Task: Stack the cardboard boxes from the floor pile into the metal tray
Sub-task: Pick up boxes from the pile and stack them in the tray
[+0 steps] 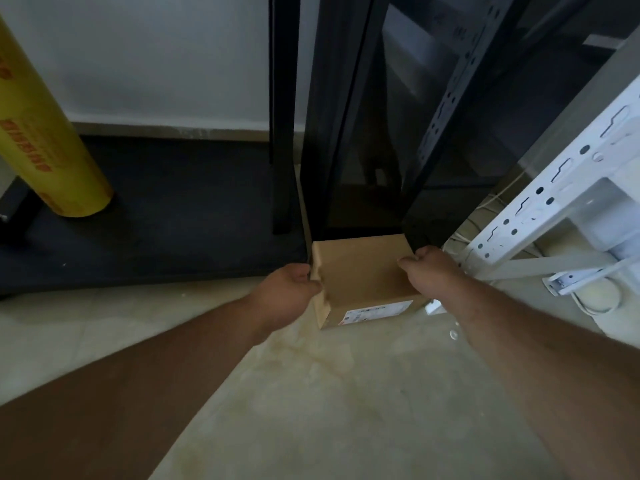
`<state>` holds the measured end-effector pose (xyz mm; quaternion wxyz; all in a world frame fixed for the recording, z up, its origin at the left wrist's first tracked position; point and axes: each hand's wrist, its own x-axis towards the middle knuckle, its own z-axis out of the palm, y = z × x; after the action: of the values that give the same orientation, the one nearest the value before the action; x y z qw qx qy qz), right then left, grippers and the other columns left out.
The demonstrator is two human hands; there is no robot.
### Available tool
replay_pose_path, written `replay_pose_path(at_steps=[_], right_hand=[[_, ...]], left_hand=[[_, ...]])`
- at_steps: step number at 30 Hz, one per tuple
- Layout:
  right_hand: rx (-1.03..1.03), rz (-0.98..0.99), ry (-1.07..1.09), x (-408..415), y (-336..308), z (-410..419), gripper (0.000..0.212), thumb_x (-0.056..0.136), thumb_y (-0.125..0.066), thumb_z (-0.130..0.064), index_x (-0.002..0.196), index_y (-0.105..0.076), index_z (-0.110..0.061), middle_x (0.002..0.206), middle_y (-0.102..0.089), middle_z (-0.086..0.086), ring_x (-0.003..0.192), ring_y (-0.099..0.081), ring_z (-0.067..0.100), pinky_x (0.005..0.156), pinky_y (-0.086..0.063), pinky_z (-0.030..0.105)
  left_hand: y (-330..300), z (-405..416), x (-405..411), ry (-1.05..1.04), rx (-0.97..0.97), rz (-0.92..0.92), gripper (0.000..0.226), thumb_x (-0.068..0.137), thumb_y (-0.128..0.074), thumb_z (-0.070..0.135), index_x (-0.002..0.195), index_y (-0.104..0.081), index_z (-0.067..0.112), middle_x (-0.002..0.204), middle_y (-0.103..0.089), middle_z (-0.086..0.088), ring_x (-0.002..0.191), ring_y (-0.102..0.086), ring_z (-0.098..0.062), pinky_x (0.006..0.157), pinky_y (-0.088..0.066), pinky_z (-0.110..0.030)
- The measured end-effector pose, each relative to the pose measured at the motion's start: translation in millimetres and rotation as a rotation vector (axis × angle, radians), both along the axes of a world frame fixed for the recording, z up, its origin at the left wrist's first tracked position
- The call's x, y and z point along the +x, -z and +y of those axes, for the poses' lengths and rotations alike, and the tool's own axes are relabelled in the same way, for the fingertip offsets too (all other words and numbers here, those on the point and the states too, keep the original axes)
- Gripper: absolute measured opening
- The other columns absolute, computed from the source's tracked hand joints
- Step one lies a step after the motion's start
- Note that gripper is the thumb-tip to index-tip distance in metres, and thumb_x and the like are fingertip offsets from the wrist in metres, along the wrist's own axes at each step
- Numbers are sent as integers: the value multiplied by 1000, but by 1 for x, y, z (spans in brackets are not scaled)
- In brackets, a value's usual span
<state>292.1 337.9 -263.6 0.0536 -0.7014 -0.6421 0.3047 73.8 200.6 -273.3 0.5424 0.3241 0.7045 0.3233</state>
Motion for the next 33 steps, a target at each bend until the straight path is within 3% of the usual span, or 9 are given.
replay_pose_path(at_steps=[3, 8, 13, 15, 18, 21, 23, 27, 33], right_hand=[[-7, -5, 31, -2, 2, 2, 35, 95, -54, -41, 112, -63, -12, 111, -64, 11, 101, -60, 33, 85, -48, 39], [-30, -28, 90, -3, 0, 1, 44, 100, -51, -37, 129, -64, -7, 117, -63, 15, 100, -59, 33, 87, -47, 38], [9, -1, 150, -2, -13, -5, 40, 99, -53, -33, 126, -65, -5, 113, -63, 15, 103, -60, 34, 93, -50, 41], [42, -11, 152, -4, -25, -13, 37, 100, -53, -29, 122, -67, -4, 111, -64, 16, 100, -60, 35, 86, -47, 36], [60, 12, 131, -10, -51, -35, 33, 101, -51, -20, 118, -70, 0, 119, -68, 22, 109, -63, 38, 89, -50, 37], [63, 73, 140, -18, -82, -65, 27, 100, -52, -14, 116, -72, -7, 118, -69, 17, 104, -62, 35, 85, -46, 33], [46, 109, 155, -24, -105, -83, 30, 100, -52, -13, 123, -70, -12, 122, -68, 12, 112, -61, 34, 85, -42, 30], [23, 185, 186, -44, -158, -111, 30, 99, -55, -17, 128, -65, -16, 120, -65, 5, 110, -59, 27, 86, -41, 29], [-20, 236, 110, -95, -262, -156, 30, 100, -55, -25, 129, -63, -22, 118, -60, -2, 107, -57, 21, 90, -46, 33]], left_hand=[[-3, 8, 10, 20, -49, -64, 20, 104, -57, 21, 122, -64, 26, 133, -66, -5, 118, -62, -21, 108, -54, -48], [-3, 7, 11, 14, -52, -164, 34, 103, -57, 18, 135, -65, 24, 140, -63, 3, 124, -58, -16, 93, -54, -35], [-22, -8, 3, 1, -38, -185, 26, 104, -55, 12, 104, -68, 35, 125, -69, 11, 113, -61, -6, 107, -50, -43], [-37, -17, -3, -18, -29, -200, 30, 104, -55, 10, 99, -67, 37, 127, -69, 12, 121, -60, -9, 110, -49, -46], [-68, -40, -9, -88, -31, -223, 33, 104, -54, 7, 97, -66, 37, 121, -70, 13, 118, -61, -9, 108, -48, -47], [-106, -66, -16, -127, -30, -236, 34, 104, -54, 6, 104, -66, 38, 119, -68, 17, 119, -60, -9, 108, -49, -48], [-132, -82, -22, -151, -39, -258, 34, 104, -54, 6, 116, -68, 34, 124, -69, 15, 124, -60, -11, 108, -51, -50], [-193, -115, -42, -224, -47, -261, 32, 104, -52, 5, 102, -70, 31, 113, -74, 11, 116, -65, -11, 103, -53, -49], [-292, -176, -90, -339, -82, -285, 29, 103, -55, 7, 125, -66, 21, 122, -74, -1, 121, -66, -19, 99, -59, -53]])
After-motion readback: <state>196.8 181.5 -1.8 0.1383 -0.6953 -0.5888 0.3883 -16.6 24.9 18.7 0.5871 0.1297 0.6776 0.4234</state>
